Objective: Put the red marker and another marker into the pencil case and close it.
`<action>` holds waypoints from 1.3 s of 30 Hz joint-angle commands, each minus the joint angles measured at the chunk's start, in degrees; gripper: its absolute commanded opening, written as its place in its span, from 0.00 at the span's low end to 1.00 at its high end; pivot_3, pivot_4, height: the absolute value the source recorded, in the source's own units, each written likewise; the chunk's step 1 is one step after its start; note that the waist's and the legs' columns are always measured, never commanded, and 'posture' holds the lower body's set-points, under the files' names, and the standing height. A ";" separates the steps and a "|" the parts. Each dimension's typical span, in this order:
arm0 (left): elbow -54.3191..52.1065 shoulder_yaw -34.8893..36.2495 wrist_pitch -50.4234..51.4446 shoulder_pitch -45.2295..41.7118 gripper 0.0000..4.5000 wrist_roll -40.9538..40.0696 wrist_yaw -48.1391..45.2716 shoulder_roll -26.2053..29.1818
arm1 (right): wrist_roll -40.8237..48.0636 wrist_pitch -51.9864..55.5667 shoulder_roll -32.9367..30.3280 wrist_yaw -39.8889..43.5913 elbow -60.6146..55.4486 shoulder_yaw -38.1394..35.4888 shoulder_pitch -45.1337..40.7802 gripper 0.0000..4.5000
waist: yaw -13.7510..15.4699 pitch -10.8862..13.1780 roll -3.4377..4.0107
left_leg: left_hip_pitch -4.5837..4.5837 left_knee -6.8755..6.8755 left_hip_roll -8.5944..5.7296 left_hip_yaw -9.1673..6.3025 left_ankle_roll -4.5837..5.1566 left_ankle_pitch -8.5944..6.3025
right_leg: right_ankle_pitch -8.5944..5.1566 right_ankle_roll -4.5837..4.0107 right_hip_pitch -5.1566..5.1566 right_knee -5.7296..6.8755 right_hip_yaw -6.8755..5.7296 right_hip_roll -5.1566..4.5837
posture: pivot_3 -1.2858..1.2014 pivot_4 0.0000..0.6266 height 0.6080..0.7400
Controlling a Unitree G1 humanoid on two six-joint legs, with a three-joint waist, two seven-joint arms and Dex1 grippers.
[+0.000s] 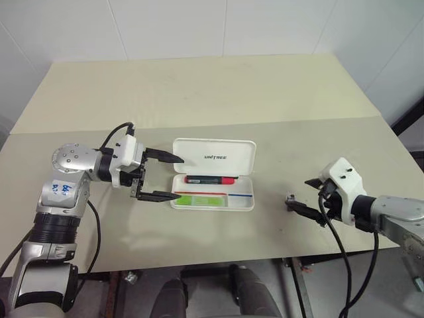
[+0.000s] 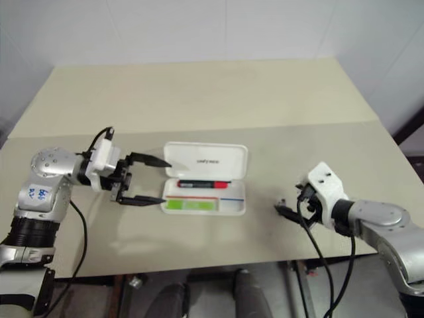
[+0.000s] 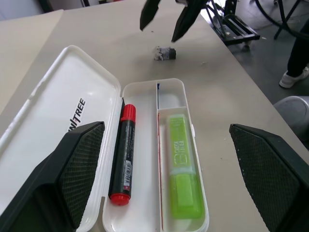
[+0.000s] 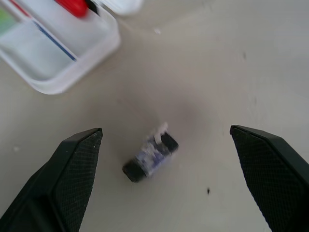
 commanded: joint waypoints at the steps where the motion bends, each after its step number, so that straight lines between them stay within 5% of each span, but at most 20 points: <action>1: -0.96 1.82 0.71 -0.19 0.99 -1.71 -0.36 1.73 | -0.61 3.37 1.66 -3.90 -1.97 0.76 -0.56 1.00 | 0.03 0.00 0.00 | -0.01 0.00 0.00 0.00 0.00 0.00 | -0.01 -0.01 0.00 -0.01 0.00 0.00 | 0.52 0.24 1.00; 10: -1.03 2.31 0.85 -0.94 0.99 -1.78 0.05 3.13 | -0.82 11.60 9.84 -11.83 -3.70 4.78 -3.22 1.00 | -0.05 -0.01 -0.01 | -0.03 -0.01 0.00 0.01 0.00 0.00 | -0.01 -0.01 0.00 -0.10 0.01 0.00 | 0.52 0.24 1.00; 13: -1.76 2.72 1.12 -0.81 1.00 -1.93 0.30 3.74 | -2.85 11.88 10.85 -13.83 -3.39 6.92 -1.78 0.86 | -0.07 -0.04 -0.07 | -0.03 -0.05 0.01 0.01 0.00 0.00 | 0.00 0.00 0.00 -0.10 0.00 0.00 | 0.52 0.24 1.00; 24: -1.32 2.56 0.27 -1.15 1.00 -1.49 0.42 3.59 | -3.61 10.27 8.85 -11.76 -2.47 6.09 -3.03 0.08 | 0.03 -0.09 -0.14 | -0.04 0.01 0.00 0.02 0.00 0.00 | -0.06 -0.18 0.10 -0.32 0.02 -0.01 | 0.52 0.24 1.00; 33: -0.77 2.04 -1.40 -1.03 1.00 -0.99 0.46 3.04 | -5.35 -11.03 2.03 8.03 3.63 12.83 -11.19 0.08 | -0.44 -0.07 -0.11 | -0.04 -0.08 0.04 0.10 0.00 0.00 | 0.04 0.02 0.07 -0.40 0.04 0.02 | 0.52 0.24 1.00; 39: -1.92 2.50 -1.81 0.40 1.00 -1.16 0.90 3.49 | -7.64 -16.79 4.17 15.12 9.80 19.64 -21.36 0.08 | -0.20 -0.06 -0.11 | -0.08 -0.11 0.05 0.08 0.01 -0.01 | 0.09 0.13 -0.01 -0.36 0.01 0.01 | 0.52 0.24 1.00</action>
